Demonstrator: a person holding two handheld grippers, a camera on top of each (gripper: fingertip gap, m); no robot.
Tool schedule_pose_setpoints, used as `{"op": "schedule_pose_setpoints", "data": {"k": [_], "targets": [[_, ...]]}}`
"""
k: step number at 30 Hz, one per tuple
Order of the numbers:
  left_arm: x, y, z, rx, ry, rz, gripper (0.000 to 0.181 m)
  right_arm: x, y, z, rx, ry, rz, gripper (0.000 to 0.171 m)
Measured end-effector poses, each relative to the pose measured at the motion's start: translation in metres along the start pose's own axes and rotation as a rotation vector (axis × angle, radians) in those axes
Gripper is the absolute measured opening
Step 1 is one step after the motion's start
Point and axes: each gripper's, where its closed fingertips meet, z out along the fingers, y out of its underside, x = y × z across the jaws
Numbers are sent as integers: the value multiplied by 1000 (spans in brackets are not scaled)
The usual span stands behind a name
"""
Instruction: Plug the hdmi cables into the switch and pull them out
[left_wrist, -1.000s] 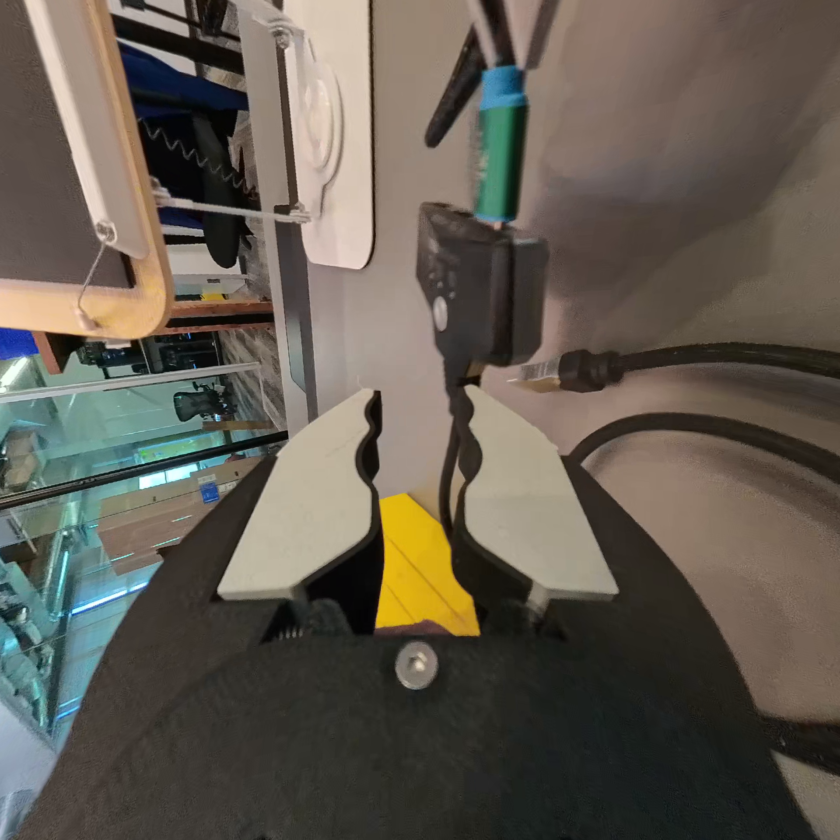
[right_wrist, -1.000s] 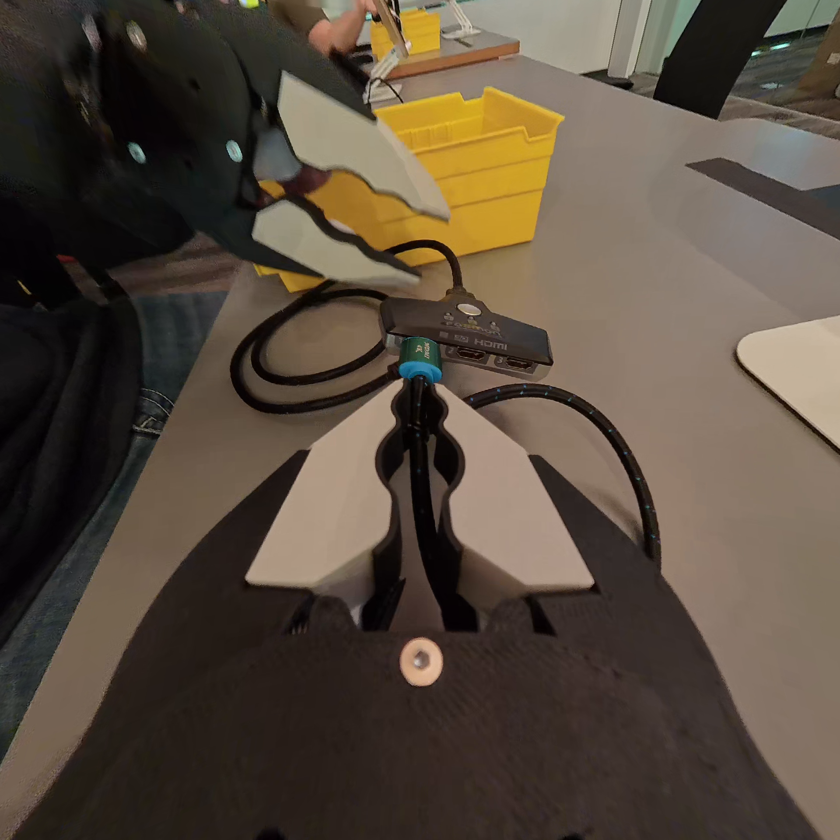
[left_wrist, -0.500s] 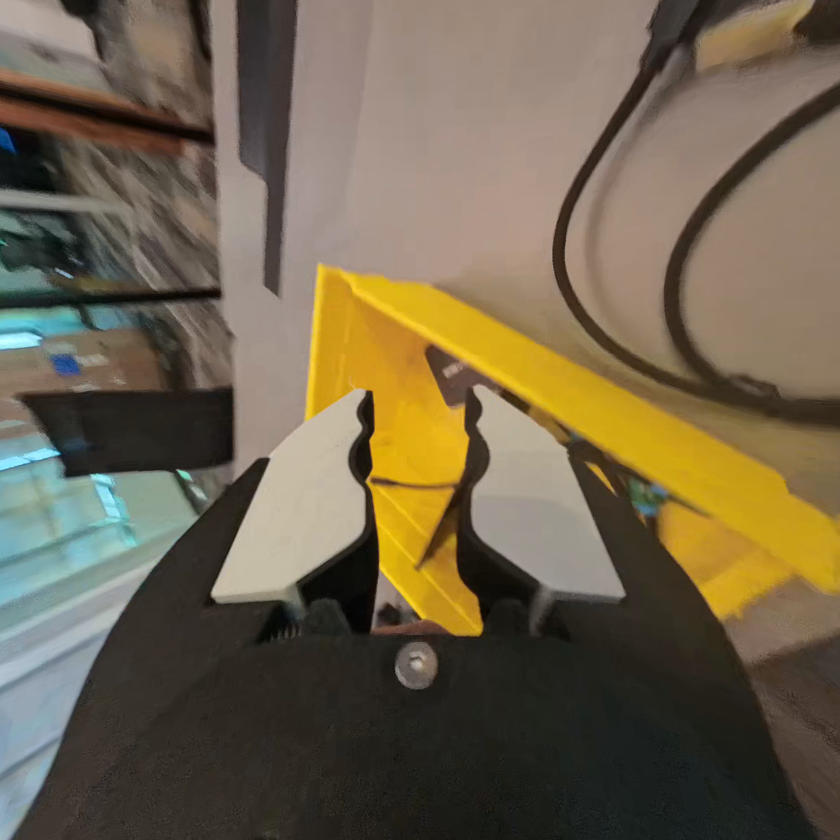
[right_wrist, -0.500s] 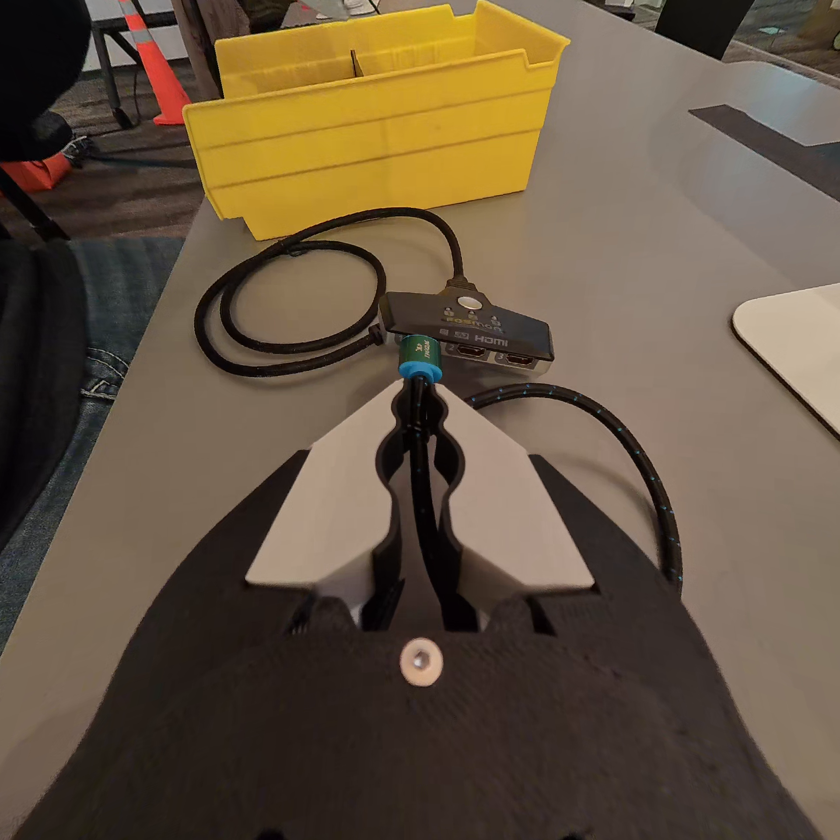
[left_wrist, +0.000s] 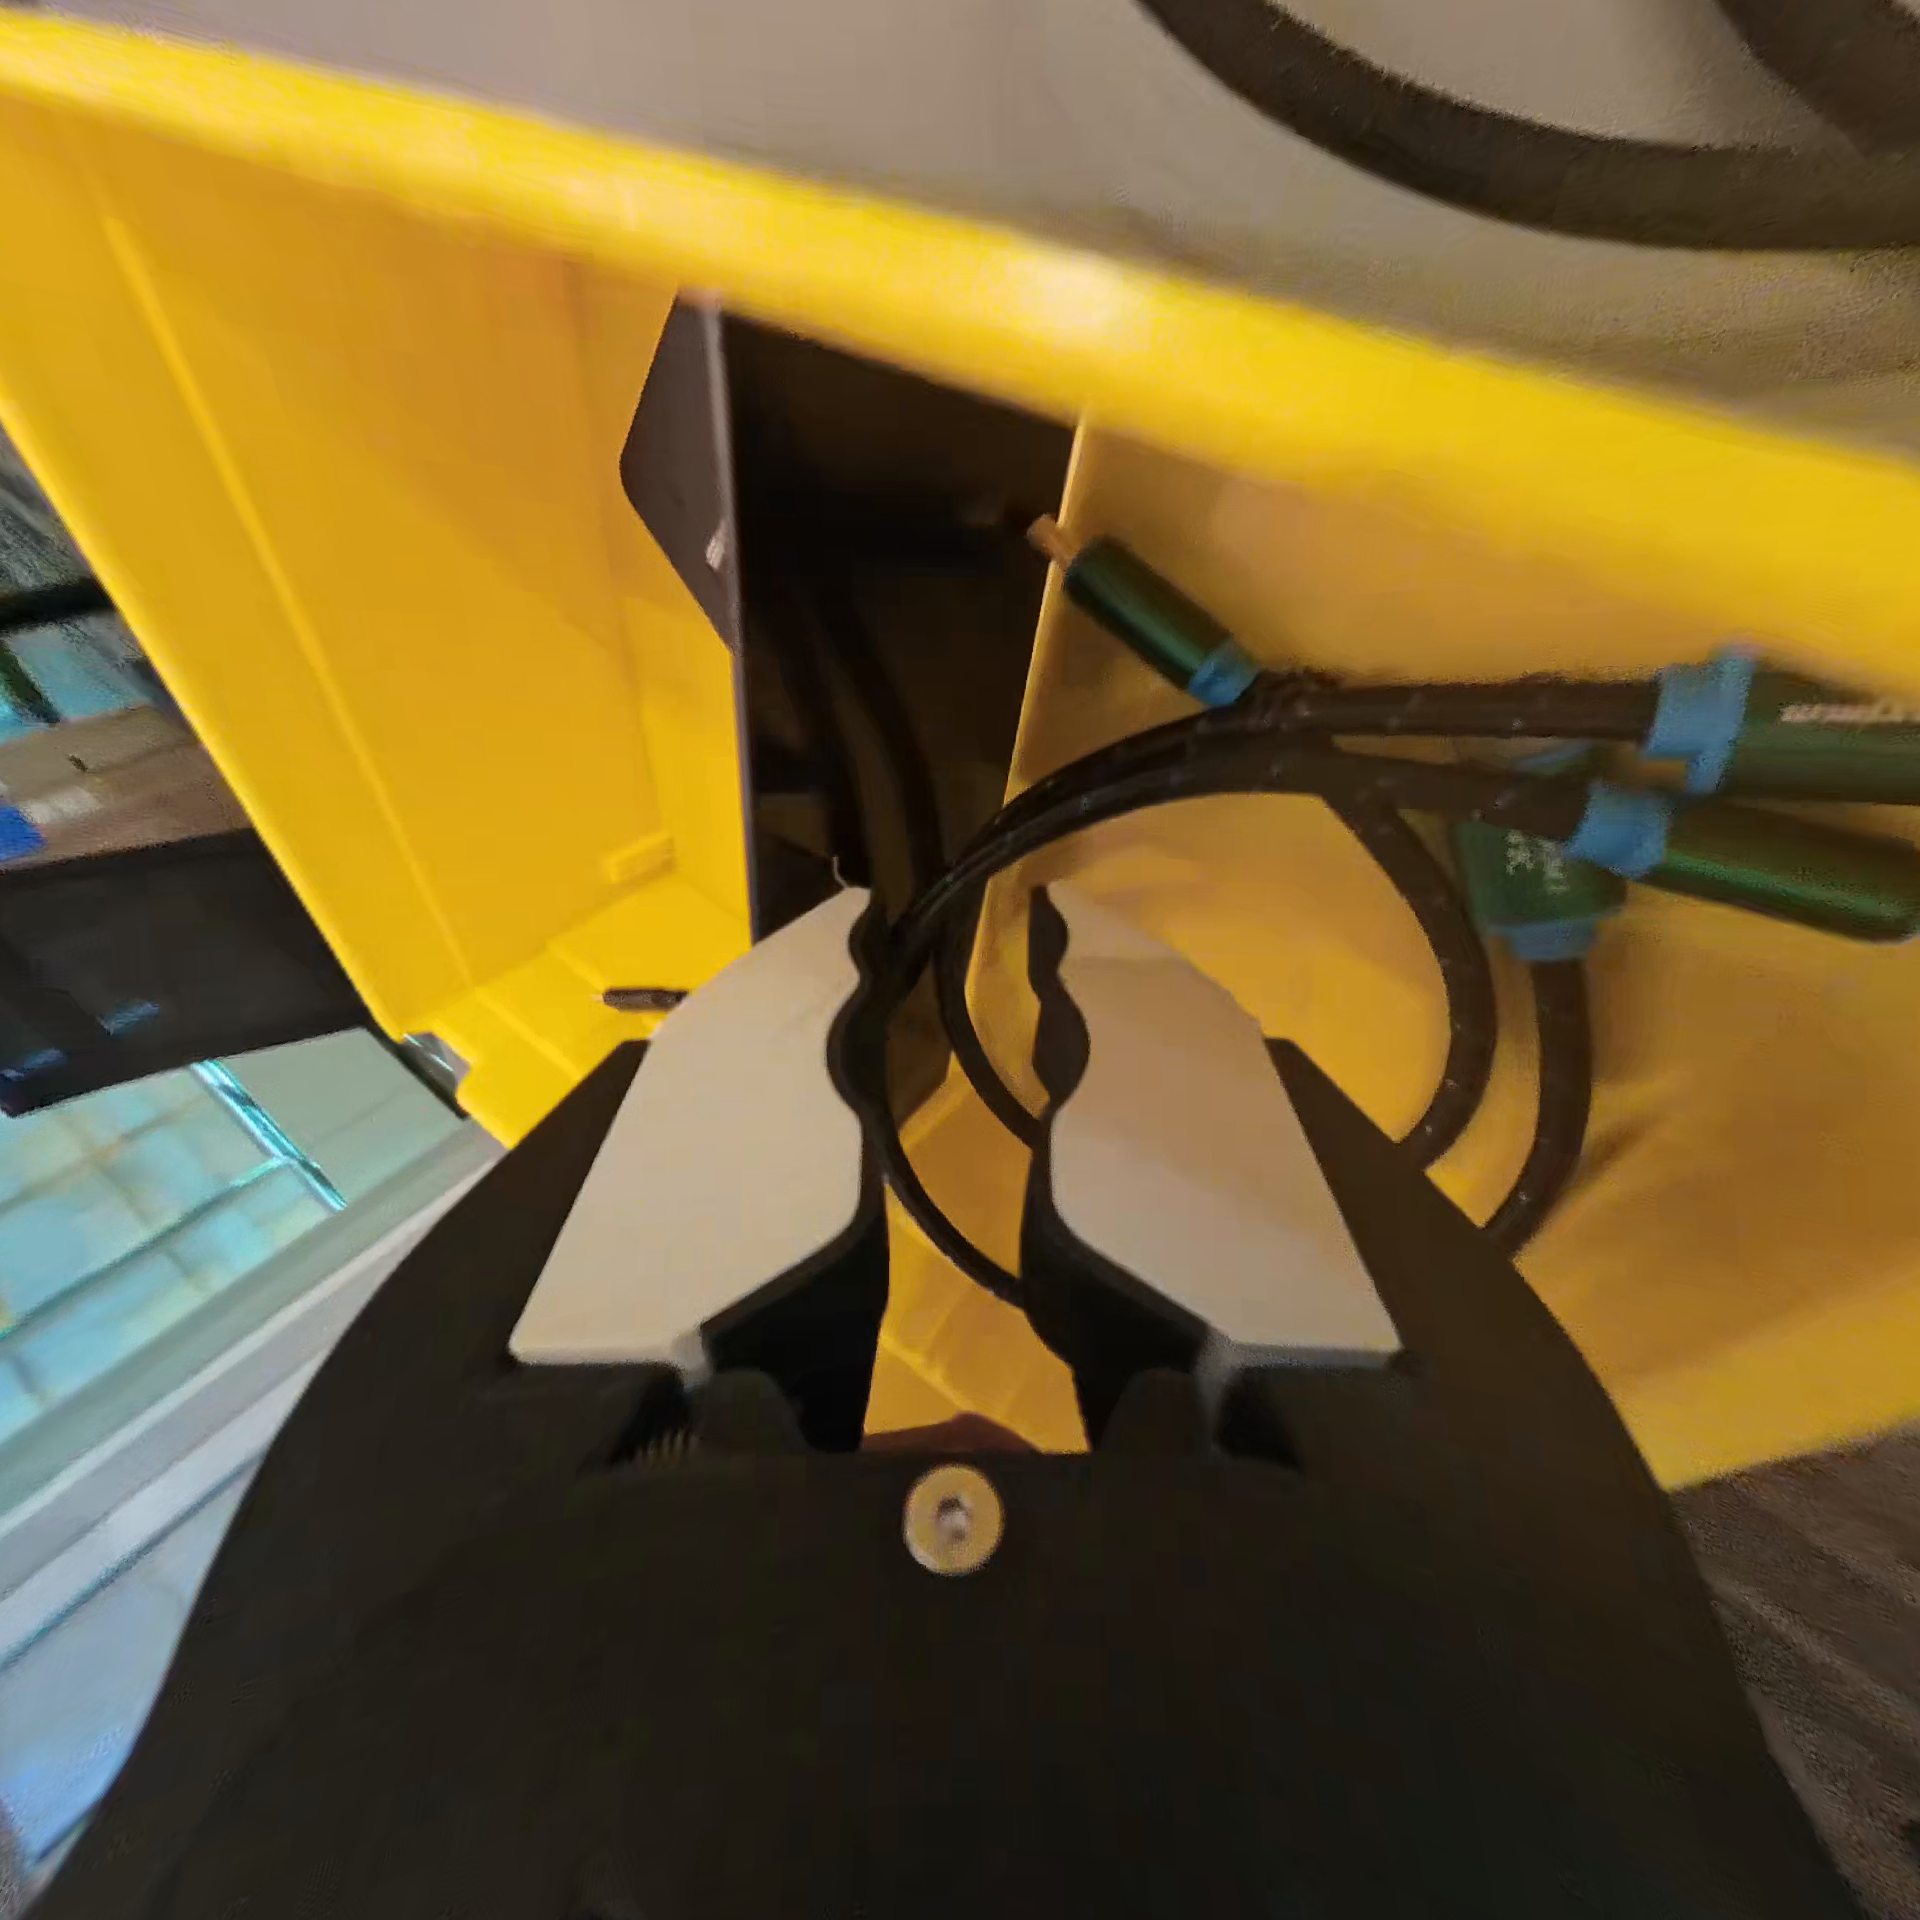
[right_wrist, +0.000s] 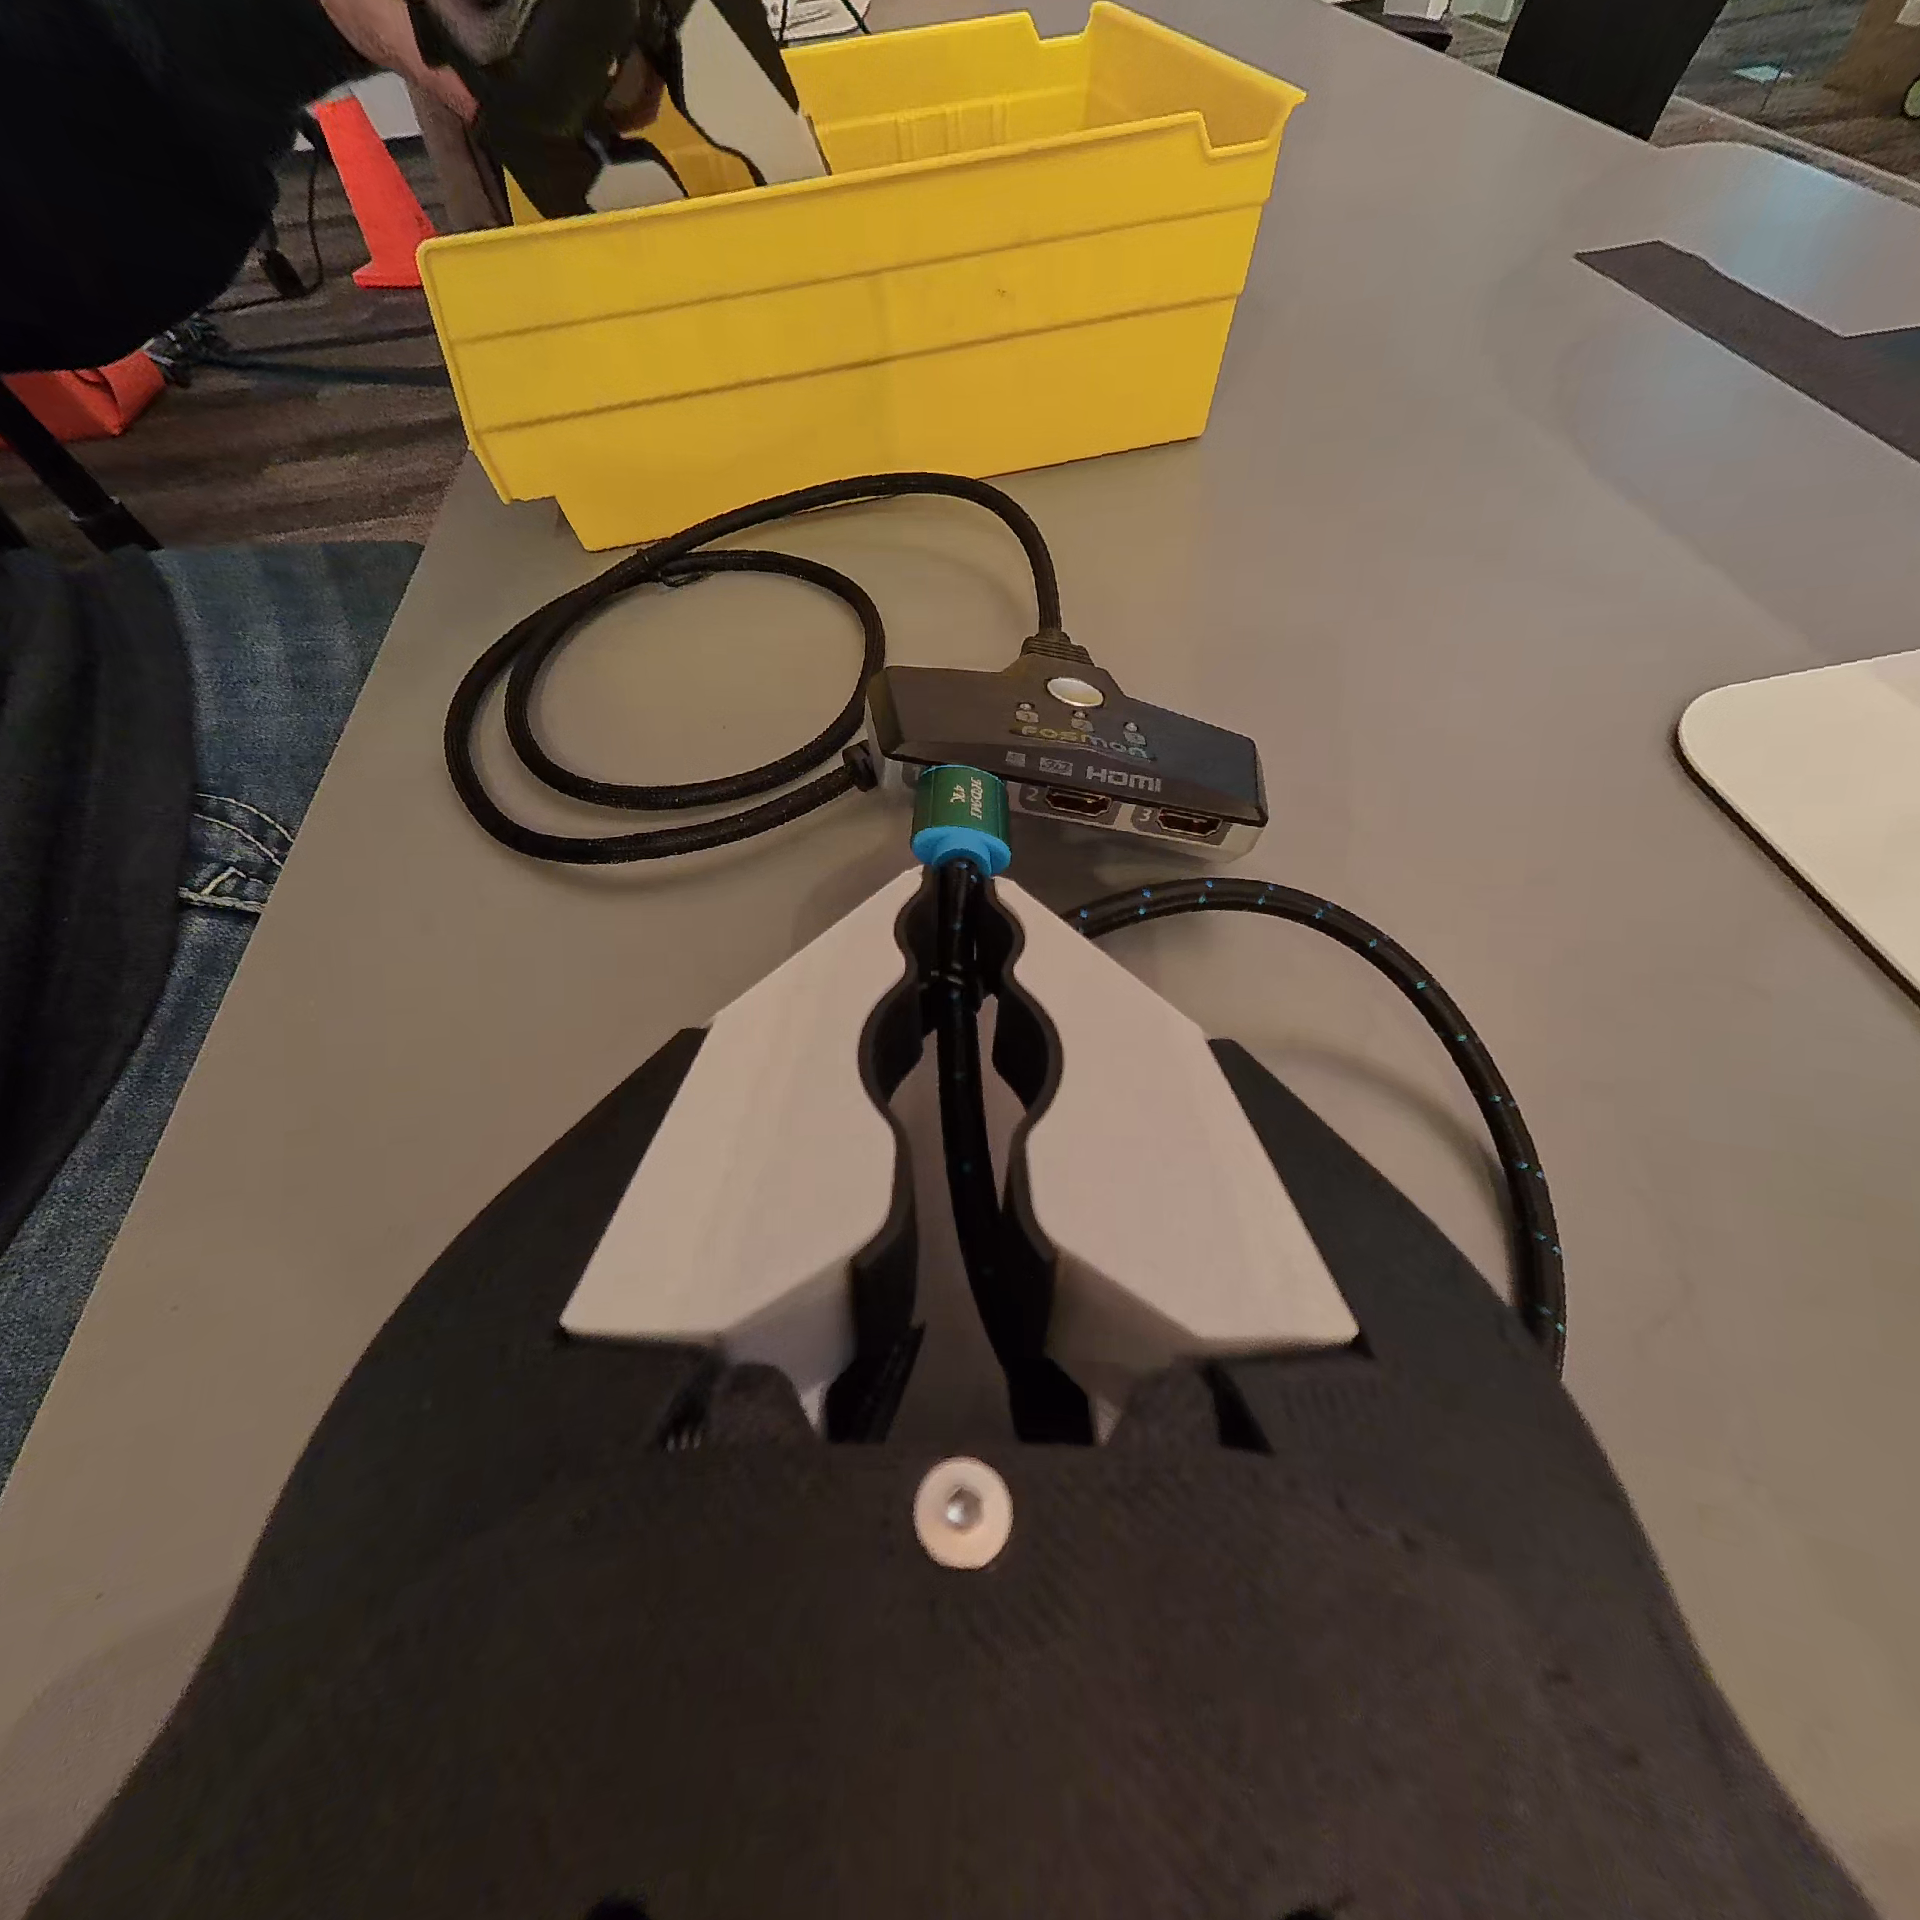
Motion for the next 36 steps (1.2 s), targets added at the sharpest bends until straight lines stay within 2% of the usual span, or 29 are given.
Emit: {"op": "schedule_pose_setpoints", "data": {"k": [6,13,27,36], "targets": [[10,-1,19,-31,-33,80,16,-1,0,1,-1,1,-9,3],[4,-2,16,18,-79,79,9,-1,-1,0,3,0,-7,3],[-49,10,-62,203,-211,-151,6,-2,0,1,2,-3,-9,4],[-112,-9,-152,323,-458,-238,6,-7,5,4,-36,-17,-30,6]]}}
